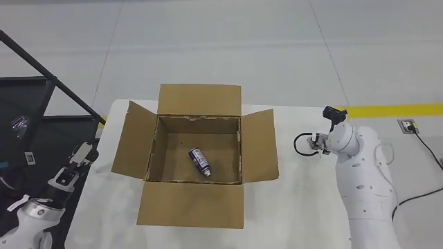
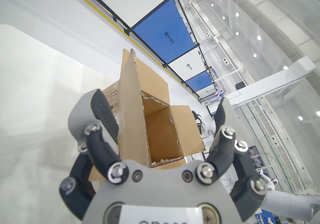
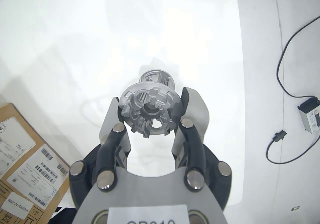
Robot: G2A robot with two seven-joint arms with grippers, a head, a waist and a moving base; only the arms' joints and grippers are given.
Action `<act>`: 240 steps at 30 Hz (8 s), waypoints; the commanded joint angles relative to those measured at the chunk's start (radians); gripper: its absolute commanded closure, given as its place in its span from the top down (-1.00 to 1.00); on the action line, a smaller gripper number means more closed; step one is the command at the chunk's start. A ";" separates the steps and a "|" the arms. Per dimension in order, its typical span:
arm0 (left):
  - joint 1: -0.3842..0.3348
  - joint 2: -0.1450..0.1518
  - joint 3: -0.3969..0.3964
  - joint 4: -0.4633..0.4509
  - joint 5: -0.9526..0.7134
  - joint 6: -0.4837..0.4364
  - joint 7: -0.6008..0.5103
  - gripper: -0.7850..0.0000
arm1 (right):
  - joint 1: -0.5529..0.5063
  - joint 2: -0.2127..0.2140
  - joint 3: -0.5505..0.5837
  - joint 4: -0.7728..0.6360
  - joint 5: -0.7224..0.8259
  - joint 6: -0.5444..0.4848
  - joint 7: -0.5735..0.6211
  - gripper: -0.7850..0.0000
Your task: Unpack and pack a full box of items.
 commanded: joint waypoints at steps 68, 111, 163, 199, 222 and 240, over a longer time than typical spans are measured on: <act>0.053 -0.004 -0.049 0.003 -0.008 -0.010 0.014 1.00 | 0.460 -0.426 -0.998 0.642 0.410 -0.130 -0.362 1.00; -0.002 0.008 0.203 -0.140 0.261 0.004 -0.135 1.00 | -0.373 -0.157 -0.261 -0.784 0.460 -0.321 -0.280 1.00; -0.116 0.012 0.377 -0.010 0.366 0.157 -0.107 1.00 | 0.071 -0.105 -0.502 0.057 0.966 -0.442 -0.121 1.00; -0.191 0.112 0.243 0.316 -0.150 0.026 -0.981 1.00 | -0.035 -0.064 -0.428 -0.108 1.022 -0.556 -0.376 1.00; -0.118 0.172 0.240 0.203 -0.402 0.002 -0.958 1.00 | 0.207 -0.065 -0.346 0.407 1.138 -0.491 -0.684 1.00; -0.126 0.164 0.267 0.170 -0.545 -0.009 -0.751 1.00 | 0.422 -0.137 -0.417 0.857 1.282 -0.637 -0.607 1.00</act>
